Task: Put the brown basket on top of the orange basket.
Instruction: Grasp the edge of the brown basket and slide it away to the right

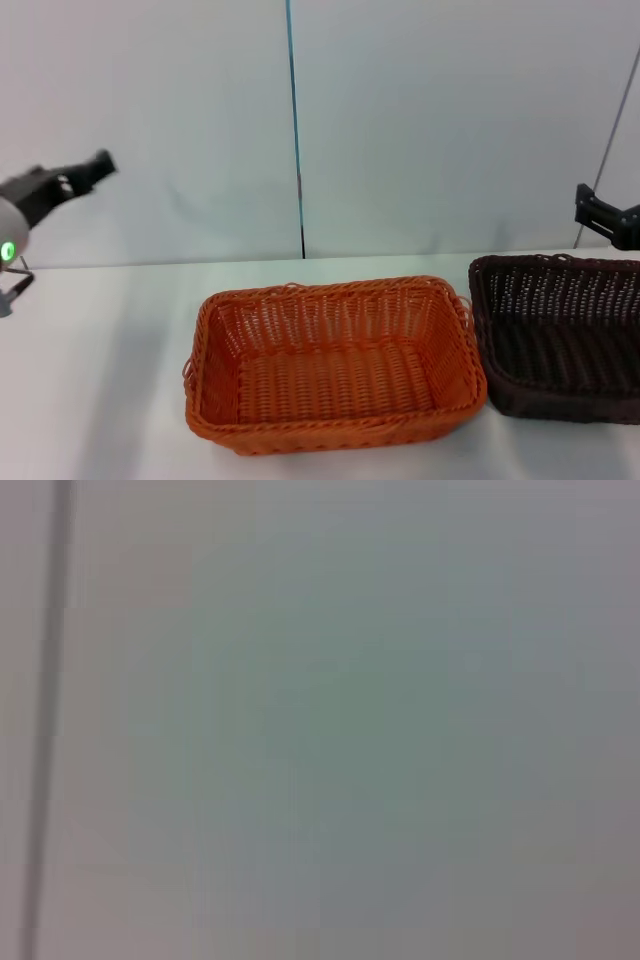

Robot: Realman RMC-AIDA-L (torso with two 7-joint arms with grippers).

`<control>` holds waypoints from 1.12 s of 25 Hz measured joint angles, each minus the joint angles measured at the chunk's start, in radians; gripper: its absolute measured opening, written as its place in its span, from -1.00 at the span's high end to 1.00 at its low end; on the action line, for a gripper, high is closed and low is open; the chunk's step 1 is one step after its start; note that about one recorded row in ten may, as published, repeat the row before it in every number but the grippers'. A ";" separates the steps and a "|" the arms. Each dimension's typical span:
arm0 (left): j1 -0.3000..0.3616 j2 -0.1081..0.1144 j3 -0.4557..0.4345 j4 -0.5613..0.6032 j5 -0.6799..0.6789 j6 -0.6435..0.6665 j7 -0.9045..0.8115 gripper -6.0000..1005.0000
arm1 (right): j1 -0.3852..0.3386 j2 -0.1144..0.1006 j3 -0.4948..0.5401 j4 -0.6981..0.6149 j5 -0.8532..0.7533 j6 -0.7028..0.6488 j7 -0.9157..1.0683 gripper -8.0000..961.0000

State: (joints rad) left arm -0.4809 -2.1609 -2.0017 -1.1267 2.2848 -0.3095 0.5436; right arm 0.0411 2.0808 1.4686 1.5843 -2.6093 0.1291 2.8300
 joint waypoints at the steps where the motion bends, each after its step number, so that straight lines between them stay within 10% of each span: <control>1: 0.025 0.001 0.039 -0.009 -0.023 0.071 0.021 -0.81 | -0.001 0.000 0.009 0.018 0.008 0.031 0.000 -0.97; 11: 0.195 0.003 0.290 -0.030 -0.035 0.472 0.029 -0.81 | 0.025 0.001 0.200 0.159 0.046 0.431 0.055 -0.97; 20: 0.277 0.003 0.349 -0.063 -0.034 0.483 0.004 -0.81 | 0.160 -0.004 0.561 0.193 0.036 0.896 0.078 -0.97; 28: 0.273 0.031 0.363 -0.044 -0.035 0.443 -0.033 -0.81 | 0.247 -0.013 0.725 0.149 -0.080 1.053 0.065 -0.97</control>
State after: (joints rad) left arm -0.2084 -2.1302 -1.6387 -1.1709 2.2496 0.1338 0.5102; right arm 0.2877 2.0683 2.1934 1.7335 -2.6890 1.1823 2.8951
